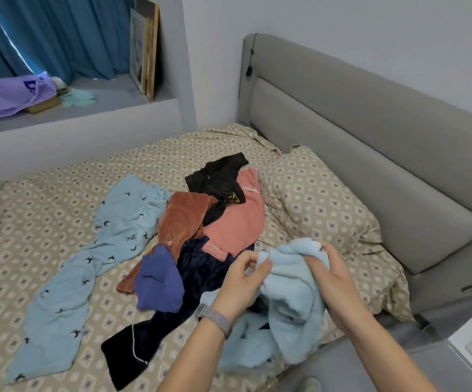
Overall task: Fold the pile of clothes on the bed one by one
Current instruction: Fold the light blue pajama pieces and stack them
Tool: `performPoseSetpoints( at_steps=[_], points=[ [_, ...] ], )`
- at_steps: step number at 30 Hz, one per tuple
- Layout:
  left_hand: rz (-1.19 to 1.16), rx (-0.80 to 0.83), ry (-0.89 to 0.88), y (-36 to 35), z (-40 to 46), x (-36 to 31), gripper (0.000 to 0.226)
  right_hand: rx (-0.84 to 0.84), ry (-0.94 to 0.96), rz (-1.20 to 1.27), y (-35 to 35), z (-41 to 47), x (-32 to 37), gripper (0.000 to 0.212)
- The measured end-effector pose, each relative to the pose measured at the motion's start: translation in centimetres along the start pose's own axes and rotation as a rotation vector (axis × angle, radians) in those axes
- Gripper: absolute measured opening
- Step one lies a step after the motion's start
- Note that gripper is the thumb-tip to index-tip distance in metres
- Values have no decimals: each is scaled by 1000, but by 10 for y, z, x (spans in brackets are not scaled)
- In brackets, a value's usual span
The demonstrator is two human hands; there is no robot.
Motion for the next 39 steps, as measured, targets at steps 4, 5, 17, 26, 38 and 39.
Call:
performPoseSetpoints(
  at_steps=[4, 5, 17, 26, 38, 39],
  points=[
    [-78, -174, -17, 13, 45, 6, 11, 38, -31, 43, 37, 76, 9, 8],
    [-72, -224, -12, 13, 55, 13, 7, 65, -24, 28, 49, 94, 10, 7],
    [-165, -755, 553, -51, 75, 200, 17, 366, 67, -621, 151, 263, -72, 17],
    [625, -733, 841, -2, 71, 336, 89, 770, 141, -1092, 40, 273, -304, 100],
    [716, -899, 787, 44, 86, 509, 95, 699, 428, -980, -39, 316, -493, 101],
    [735, -913, 772, 42, 86, 511, 94, 691, 443, -978, -38, 317, -497, 100]
  ],
)
Point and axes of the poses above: each hand's wrist, its own z-axis towards the middle knuckle, its own y-axis out of the back of the hand, x = y × z, the point moved 5 cm from there along z, towards the middle knuckle, and after that the axes turned 10 degrees about x, right-handed, at the moved point
